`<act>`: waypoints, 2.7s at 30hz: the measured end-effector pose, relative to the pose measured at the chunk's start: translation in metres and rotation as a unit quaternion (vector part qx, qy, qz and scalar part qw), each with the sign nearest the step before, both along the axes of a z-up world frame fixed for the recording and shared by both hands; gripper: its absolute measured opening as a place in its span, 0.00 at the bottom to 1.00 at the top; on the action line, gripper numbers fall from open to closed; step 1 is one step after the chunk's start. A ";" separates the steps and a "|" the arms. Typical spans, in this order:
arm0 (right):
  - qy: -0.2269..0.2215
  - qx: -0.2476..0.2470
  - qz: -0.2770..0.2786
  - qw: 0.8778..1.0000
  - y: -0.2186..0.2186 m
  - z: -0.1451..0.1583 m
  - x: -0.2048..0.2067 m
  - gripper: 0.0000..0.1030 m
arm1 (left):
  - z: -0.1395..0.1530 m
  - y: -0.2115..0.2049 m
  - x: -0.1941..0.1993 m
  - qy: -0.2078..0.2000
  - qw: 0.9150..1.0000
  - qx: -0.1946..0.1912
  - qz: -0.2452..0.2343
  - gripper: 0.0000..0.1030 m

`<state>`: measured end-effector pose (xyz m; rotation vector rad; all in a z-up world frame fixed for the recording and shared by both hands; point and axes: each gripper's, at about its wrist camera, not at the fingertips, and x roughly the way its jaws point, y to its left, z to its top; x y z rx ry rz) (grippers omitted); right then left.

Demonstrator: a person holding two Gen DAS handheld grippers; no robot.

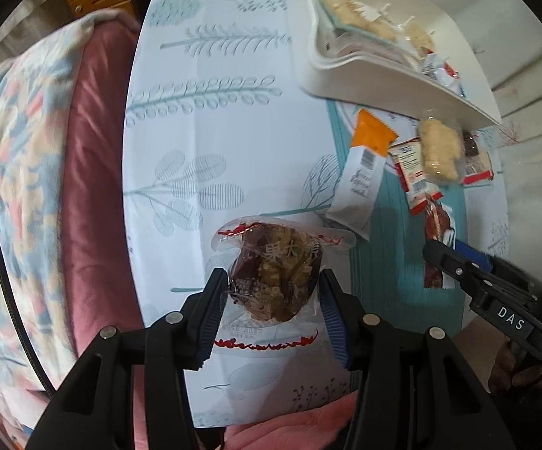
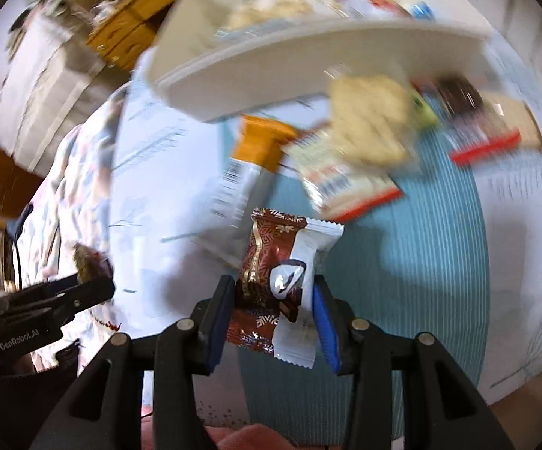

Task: Organize snacks
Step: 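Carry both packets over the white tray and open both tools, then withdraw both tools from the tray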

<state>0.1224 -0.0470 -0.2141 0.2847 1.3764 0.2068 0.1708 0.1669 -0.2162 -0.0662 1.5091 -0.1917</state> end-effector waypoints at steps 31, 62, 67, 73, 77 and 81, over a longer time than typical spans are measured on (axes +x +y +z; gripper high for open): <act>-0.185 -0.021 0.001 0.983 -0.059 0.107 0.116 0.41 | 0.096 -0.079 0.154 -0.117 0.992 -0.031 -0.047 0.48; -0.178 0.004 -0.076 0.981 -0.089 0.113 0.093 0.75 | 0.108 -0.077 0.125 -0.136 0.990 -0.043 -0.018 0.80; -0.193 0.003 -0.082 0.978 -0.079 0.127 0.062 0.76 | 0.117 -0.068 0.089 -0.142 0.988 -0.044 -0.029 0.80; -0.188 0.008 -0.096 0.977 -0.066 0.126 0.020 0.77 | 0.117 -0.059 0.050 -0.147 0.987 -0.048 -0.039 0.80; -0.180 0.008 -0.098 0.979 -0.059 0.119 -0.002 0.78 | 0.107 -0.054 0.028 -0.143 0.987 -0.052 -0.043 0.80; -0.175 -0.006 -0.100 0.980 -0.055 0.112 -0.023 0.78 | 0.095 -0.054 0.012 -0.139 0.988 -0.051 -0.048 0.80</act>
